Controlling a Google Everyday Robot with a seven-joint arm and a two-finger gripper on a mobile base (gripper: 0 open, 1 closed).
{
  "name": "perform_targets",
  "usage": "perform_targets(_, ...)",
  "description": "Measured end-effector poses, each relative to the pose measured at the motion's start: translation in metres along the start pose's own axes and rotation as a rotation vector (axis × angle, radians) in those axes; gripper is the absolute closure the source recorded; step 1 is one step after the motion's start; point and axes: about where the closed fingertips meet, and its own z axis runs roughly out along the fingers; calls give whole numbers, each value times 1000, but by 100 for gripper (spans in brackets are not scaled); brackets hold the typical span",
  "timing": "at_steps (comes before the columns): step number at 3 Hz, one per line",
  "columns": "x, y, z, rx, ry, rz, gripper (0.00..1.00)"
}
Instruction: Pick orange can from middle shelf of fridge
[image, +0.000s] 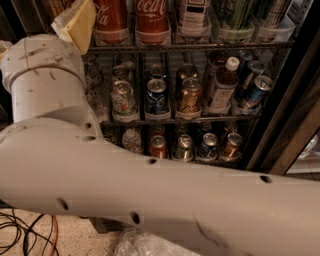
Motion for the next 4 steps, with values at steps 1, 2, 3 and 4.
perform_targets(1,-1,1,0,-1,-1,-1,0)
perform_targets(2,-7,-1,-1,27,24,17,0)
perform_targets(3,-18,-3,-2,67,64,57,0)
perform_targets(4,-22,-4,-4,91,109,99,0)
